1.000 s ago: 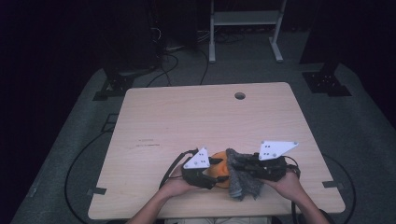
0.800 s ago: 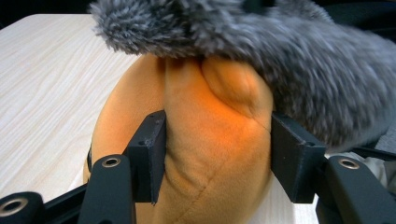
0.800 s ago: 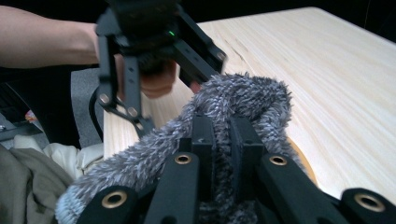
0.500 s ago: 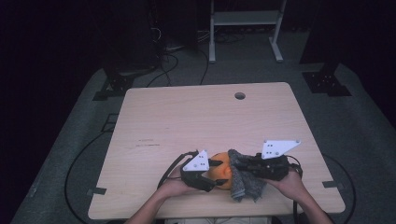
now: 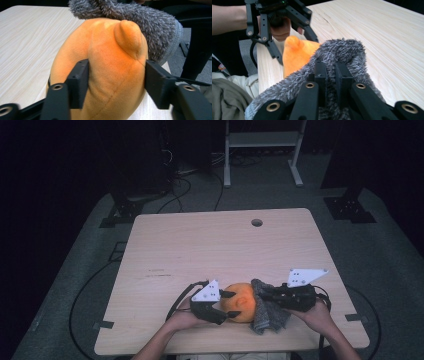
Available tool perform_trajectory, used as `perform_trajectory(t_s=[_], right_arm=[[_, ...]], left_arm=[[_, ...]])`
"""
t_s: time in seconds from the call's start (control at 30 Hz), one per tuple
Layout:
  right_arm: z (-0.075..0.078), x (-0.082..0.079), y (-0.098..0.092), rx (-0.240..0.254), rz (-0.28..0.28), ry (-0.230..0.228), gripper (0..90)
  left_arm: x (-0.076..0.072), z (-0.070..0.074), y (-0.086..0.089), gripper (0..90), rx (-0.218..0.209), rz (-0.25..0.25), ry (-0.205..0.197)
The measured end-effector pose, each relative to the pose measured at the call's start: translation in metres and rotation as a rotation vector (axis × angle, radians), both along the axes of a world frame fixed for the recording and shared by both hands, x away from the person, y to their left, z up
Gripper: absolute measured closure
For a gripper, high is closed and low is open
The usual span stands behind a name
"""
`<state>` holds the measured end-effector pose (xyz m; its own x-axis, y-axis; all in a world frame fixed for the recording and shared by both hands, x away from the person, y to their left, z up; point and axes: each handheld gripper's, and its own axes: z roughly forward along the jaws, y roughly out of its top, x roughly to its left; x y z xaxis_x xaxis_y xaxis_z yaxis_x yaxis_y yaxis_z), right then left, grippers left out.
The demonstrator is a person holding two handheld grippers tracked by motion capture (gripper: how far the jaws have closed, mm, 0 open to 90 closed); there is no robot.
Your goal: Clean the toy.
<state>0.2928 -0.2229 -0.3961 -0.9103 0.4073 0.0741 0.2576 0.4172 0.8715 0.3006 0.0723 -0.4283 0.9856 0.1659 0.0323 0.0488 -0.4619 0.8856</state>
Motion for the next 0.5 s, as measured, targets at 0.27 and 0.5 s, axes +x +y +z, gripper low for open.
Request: perform_trajectory(t_s=[0.27, 0.5], right_arm=[[0.009, -0.002, 0.026, 0.03, 0.072, -0.027, 81.5], [0.001, 0.009, 0.018, 0.027, 0.033, 0.001, 81.7]], left_arm=[[0.0, 0.001, 0.0, 33.5, 0.016, 0.041, -0.025], [0.005, -0.001, 0.011, 37.3, 0.014, 0.052, 0.011]])
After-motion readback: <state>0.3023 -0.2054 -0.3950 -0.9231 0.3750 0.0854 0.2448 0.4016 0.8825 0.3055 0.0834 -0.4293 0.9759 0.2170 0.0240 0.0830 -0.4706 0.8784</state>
